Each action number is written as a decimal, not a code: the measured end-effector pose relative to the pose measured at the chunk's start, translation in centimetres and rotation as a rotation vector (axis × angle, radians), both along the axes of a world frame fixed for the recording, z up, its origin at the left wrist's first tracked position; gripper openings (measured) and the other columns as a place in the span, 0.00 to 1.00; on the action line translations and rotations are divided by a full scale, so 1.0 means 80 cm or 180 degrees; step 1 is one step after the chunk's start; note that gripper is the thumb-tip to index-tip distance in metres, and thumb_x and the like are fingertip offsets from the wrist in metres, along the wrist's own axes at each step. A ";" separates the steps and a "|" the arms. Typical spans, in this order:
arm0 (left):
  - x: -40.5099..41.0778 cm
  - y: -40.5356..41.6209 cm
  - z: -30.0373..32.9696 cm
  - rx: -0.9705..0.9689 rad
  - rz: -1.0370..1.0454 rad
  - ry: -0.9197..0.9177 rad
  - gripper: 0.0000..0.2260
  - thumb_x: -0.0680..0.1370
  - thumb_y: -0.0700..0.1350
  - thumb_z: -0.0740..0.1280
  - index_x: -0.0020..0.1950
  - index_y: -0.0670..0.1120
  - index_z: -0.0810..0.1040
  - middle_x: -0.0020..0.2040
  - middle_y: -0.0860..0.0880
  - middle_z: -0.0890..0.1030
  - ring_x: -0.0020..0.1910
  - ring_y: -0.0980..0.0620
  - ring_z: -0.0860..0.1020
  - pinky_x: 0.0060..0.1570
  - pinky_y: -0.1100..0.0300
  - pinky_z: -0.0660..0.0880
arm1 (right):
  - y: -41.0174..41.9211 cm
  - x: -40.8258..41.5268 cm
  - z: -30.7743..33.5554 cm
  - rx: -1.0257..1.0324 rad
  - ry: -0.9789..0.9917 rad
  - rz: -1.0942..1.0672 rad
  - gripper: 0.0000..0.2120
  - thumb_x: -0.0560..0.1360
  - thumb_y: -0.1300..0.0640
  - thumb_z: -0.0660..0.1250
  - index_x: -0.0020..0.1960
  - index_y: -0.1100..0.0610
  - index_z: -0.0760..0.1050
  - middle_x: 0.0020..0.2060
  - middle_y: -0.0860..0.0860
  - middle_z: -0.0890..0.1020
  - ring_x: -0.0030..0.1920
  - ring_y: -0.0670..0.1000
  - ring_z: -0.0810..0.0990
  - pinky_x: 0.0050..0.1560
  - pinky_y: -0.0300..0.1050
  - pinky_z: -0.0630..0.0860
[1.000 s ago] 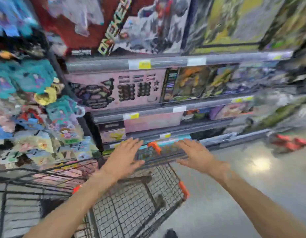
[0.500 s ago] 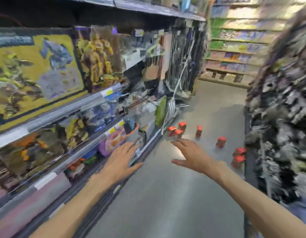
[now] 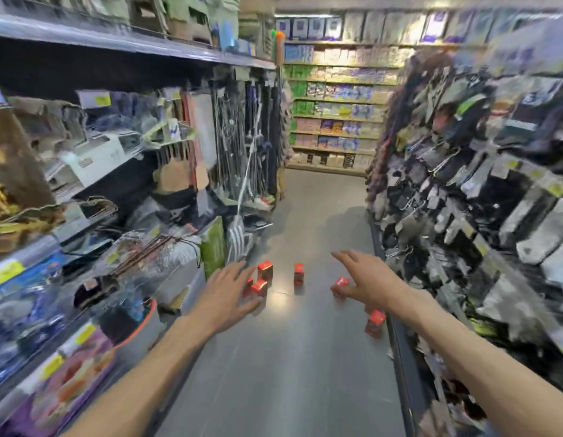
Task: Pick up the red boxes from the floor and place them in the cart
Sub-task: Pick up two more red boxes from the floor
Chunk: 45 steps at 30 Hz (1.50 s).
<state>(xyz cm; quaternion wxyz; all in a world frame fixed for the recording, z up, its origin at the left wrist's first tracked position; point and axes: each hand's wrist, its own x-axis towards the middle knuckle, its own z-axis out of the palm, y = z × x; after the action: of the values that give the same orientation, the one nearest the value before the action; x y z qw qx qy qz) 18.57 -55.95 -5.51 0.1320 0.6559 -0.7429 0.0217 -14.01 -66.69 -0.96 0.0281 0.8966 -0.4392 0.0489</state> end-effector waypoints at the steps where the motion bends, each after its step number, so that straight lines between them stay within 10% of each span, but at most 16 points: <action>1: 0.006 -0.032 -0.002 -0.0048 -0.0030 -0.0039 0.40 0.73 0.72 0.49 0.79 0.49 0.58 0.78 0.45 0.62 0.76 0.45 0.60 0.74 0.49 0.57 | -0.026 0.003 -0.001 -0.0041 -0.0016 -0.0042 0.39 0.76 0.36 0.65 0.80 0.52 0.59 0.75 0.54 0.69 0.71 0.58 0.72 0.69 0.55 0.71; 31: 0.194 -0.910 -0.090 0.0185 0.0197 -0.0003 0.35 0.76 0.68 0.60 0.77 0.50 0.60 0.75 0.46 0.67 0.73 0.45 0.63 0.72 0.52 0.58 | -0.930 0.206 -0.059 0.0264 -0.0129 0.0215 0.39 0.77 0.36 0.66 0.80 0.51 0.57 0.76 0.53 0.68 0.73 0.57 0.70 0.70 0.51 0.68; 39: 0.270 -1.044 -0.202 0.0504 0.0687 0.0432 0.38 0.73 0.69 0.55 0.78 0.55 0.51 0.68 0.44 0.73 0.67 0.43 0.69 0.65 0.49 0.67 | -1.136 0.327 -0.141 0.0576 -0.0032 0.0657 0.39 0.77 0.39 0.68 0.80 0.53 0.58 0.76 0.56 0.68 0.74 0.59 0.69 0.70 0.55 0.68; 45: 0.337 -1.148 -0.355 0.0909 0.0986 0.0759 0.38 0.73 0.66 0.61 0.77 0.45 0.63 0.73 0.44 0.68 0.72 0.43 0.65 0.71 0.51 0.60 | -1.265 0.421 -0.274 0.0897 -0.0040 0.0807 0.38 0.76 0.41 0.70 0.79 0.53 0.61 0.75 0.54 0.69 0.72 0.60 0.70 0.68 0.57 0.69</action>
<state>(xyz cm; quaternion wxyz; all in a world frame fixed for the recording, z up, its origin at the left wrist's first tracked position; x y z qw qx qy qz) 45.52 -147.79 -33.88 0.1197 0.7719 -0.6081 -0.1412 19.65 -167.89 -22.86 -0.1068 0.9396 -0.3253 -0.0044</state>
